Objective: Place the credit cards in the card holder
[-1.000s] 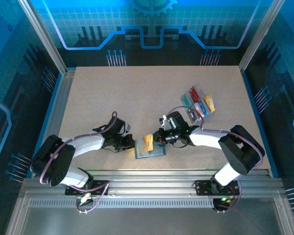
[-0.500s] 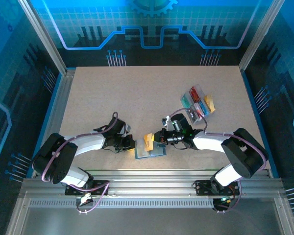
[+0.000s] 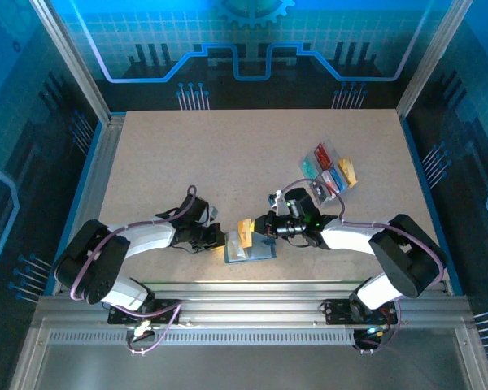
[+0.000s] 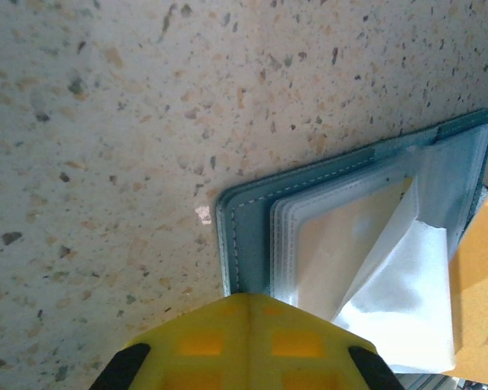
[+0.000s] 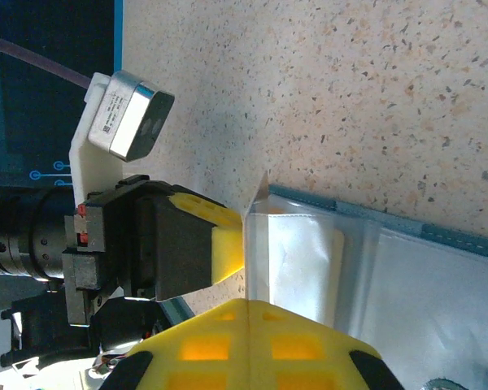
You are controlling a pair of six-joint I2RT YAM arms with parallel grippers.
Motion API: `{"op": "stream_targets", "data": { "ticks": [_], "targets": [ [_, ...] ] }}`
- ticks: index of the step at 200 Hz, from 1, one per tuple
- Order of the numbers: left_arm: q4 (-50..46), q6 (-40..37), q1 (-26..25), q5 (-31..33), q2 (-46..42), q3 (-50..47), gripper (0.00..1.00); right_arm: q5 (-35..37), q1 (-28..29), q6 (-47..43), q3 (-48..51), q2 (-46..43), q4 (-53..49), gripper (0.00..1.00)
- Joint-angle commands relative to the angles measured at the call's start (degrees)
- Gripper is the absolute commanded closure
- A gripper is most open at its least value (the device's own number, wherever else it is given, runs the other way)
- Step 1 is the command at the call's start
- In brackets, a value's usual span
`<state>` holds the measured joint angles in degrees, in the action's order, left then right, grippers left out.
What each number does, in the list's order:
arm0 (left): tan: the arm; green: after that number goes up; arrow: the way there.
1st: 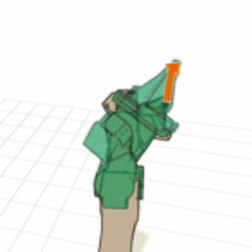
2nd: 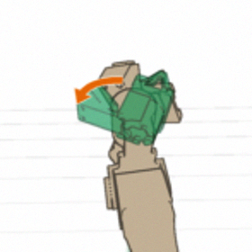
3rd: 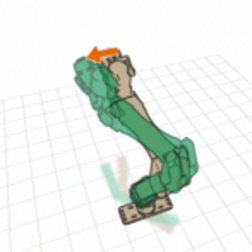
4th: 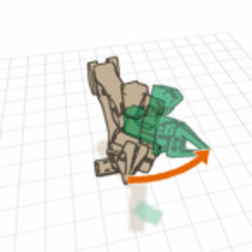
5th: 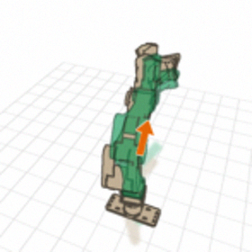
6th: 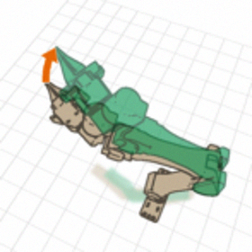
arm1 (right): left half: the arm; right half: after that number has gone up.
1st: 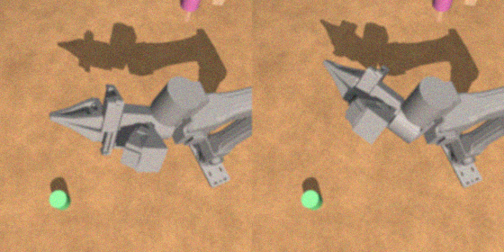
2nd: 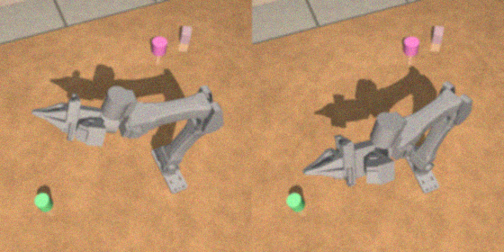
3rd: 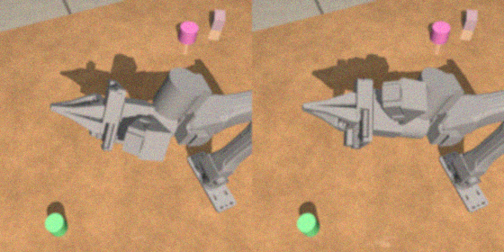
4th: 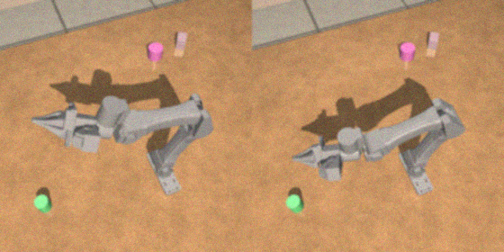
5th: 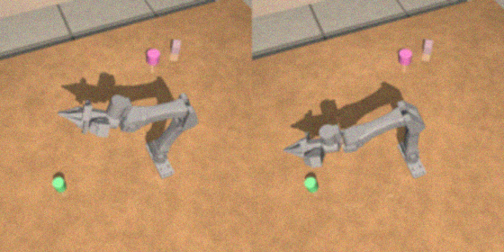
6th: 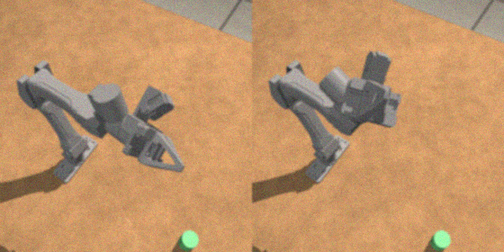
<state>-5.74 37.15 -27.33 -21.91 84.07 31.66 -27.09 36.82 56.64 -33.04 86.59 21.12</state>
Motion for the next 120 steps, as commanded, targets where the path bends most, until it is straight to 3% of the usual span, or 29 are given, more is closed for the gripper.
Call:
{"op": "stream_targets", "data": {
  "ticks": [1,120],
  "targets": [
    [-0.1,0.1,-0.3,-0.8,0.7,-1.0,1.0,-0.5,1.1,0.4,-0.5,0.1,1.6,1.0],
    [1.0,0.4,-0.3,-0.8,1.4,-1.7,1.0,1.1,2.9,-1.5,-4.6,0.0,-2.0,1.0]
  ]
}}
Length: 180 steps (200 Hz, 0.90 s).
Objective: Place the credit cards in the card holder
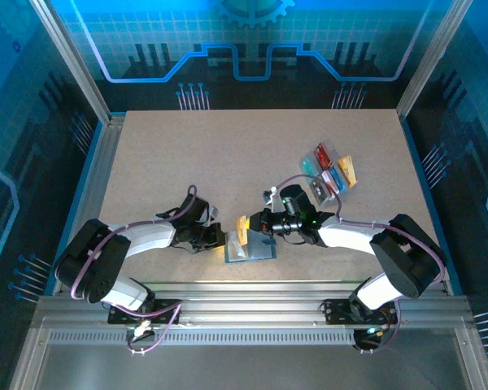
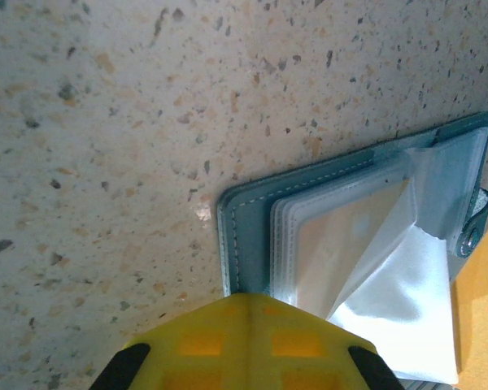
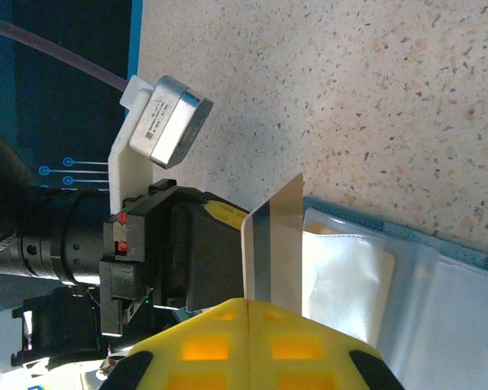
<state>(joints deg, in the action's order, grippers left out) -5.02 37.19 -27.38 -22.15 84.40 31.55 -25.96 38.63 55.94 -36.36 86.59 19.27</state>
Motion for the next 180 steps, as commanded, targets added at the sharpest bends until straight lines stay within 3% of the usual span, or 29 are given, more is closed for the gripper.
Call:
{"op": "stream_targets", "data": {
  "ticks": [1,67,143,180],
  "targets": [
    [0.3,0.3,-0.3,-0.5,1.0,-1.6,1.0,0.0,1.1,-0.7,-1.3,0.1,0.0,1.0],
    [-0.1,0.2,-0.3,-0.4,0.8,-1.7,1.0,1.3,1.1,-2.9,0.5,1.7,-3.5,1.0],
    [0.1,0.3,-0.3,-0.3,0.8,-2.0,1.0,0.7,0.5,-10.8,-1.1,3.8,-18.0,1.0],
    [0.4,0.4,-0.5,-0.4,0.9,-2.2,1.0,-0.5,0.8,-10.6,-1.5,6.5,-16.3,1.0]
  ]
}}
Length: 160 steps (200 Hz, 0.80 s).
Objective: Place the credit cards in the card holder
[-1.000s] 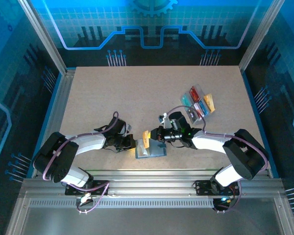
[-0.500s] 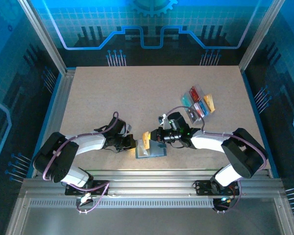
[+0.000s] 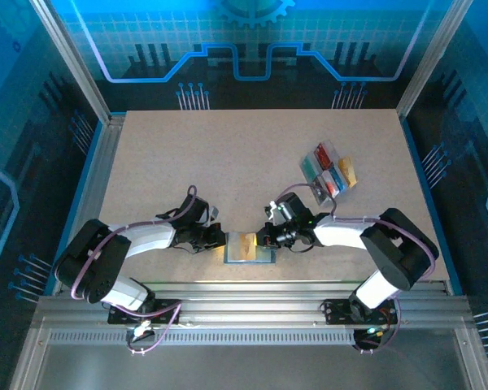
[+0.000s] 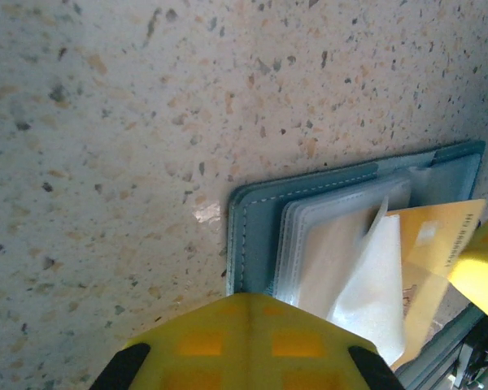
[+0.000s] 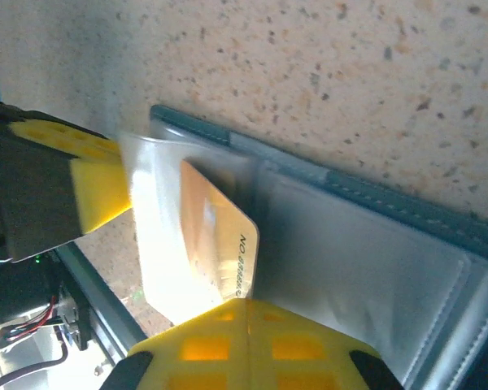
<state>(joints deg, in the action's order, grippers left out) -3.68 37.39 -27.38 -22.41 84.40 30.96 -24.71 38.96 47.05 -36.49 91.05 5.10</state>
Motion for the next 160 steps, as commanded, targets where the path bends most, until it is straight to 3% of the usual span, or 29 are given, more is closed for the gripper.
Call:
{"op": "stream_targets", "data": {
  "ticks": [1,160],
  "targets": [
    [-0.9,0.2,-0.5,-0.2,0.9,-1.6,1.0,-1.7,0.4,-1.6,-1.4,2.1,-2.2,1.0],
    [2.5,3.4,-3.7,0.7,3.5,-3.0,1.0,-0.7,4.9,6.1,-1.8,4.4,6.2,1.0]
  ]
}}
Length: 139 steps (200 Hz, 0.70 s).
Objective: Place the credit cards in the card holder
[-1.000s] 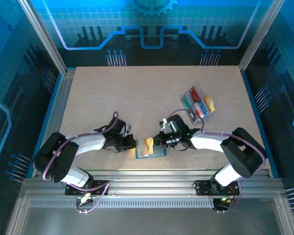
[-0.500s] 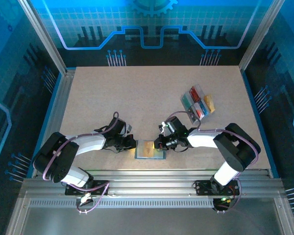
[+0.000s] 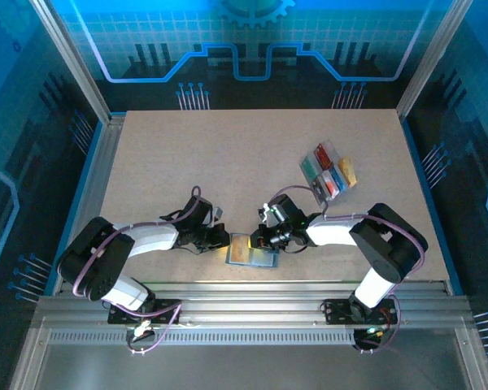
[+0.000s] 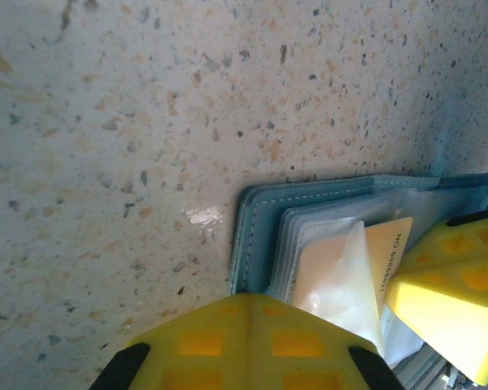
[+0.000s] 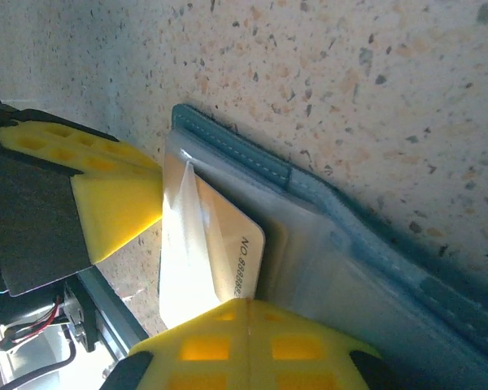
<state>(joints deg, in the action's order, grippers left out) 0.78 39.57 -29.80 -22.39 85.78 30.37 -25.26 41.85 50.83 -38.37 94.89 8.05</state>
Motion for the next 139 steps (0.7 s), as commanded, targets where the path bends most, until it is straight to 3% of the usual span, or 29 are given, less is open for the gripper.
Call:
{"op": "stream_targets", "data": {
  "ticks": [1,87,139],
  "targets": [
    [-1.9,1.2,-1.2,0.7,2.1,-2.4,1.0,-0.2,2.1,2.4,0.1,0.5,3.2,1.0],
    [-3.5,2.4,-1.2,1.8,-0.8,-3.0,1.0,-0.8,2.1,1.1,-4.6,5.8,4.1,1.0],
    [-5.0,2.8,2.8,1.4,-3.0,-3.1,1.0,-2.3,1.8,-2.9,-11.7,9.1,-0.1,1.0]
  ]
}}
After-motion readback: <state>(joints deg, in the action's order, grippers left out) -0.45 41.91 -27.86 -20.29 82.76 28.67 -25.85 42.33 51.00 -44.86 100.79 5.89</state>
